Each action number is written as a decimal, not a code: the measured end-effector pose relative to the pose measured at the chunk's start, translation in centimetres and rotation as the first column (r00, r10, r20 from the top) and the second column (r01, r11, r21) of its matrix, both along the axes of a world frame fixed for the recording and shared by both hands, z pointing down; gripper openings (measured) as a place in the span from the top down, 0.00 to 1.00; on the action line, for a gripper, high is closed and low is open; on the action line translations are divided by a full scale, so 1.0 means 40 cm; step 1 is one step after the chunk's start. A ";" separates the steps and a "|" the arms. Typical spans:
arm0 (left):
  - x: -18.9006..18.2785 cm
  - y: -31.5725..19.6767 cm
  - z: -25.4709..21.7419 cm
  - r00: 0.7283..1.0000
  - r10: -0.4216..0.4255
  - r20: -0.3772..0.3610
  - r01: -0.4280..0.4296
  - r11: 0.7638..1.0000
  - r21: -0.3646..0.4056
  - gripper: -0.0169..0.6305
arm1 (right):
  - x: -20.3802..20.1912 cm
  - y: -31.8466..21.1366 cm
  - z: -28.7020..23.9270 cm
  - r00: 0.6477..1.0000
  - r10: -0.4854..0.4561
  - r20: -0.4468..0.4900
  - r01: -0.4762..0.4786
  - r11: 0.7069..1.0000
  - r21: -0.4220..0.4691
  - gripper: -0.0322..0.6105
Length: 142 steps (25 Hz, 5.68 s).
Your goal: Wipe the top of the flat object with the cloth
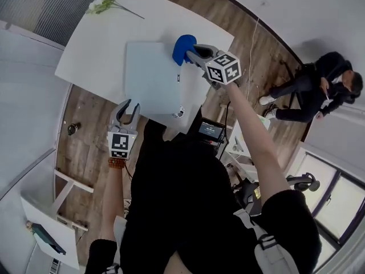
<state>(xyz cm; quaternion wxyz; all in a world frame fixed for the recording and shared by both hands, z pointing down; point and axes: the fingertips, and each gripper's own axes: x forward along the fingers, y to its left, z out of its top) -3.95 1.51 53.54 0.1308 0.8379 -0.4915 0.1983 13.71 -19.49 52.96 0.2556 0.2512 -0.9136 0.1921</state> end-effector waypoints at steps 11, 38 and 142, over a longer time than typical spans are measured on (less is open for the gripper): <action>-0.037 -0.001 0.181 0.982 0.134 0.133 -0.110 0.979 -0.174 0.57 | -0.052 -0.068 0.209 0.989 -0.014 -0.147 -0.017 0.979 -0.206 0.78; 0.015 0.034 0.292 0.944 0.297 0.140 -0.242 0.917 -0.316 0.38 | -0.080 -0.056 0.314 0.966 -0.010 -0.257 -0.084 0.932 -0.353 0.79; 0.012 0.030 0.303 0.955 0.272 0.117 -0.231 0.932 -0.280 0.38 | -0.100 0.432 0.323 0.963 -0.261 -0.067 0.194 0.842 -0.504 0.80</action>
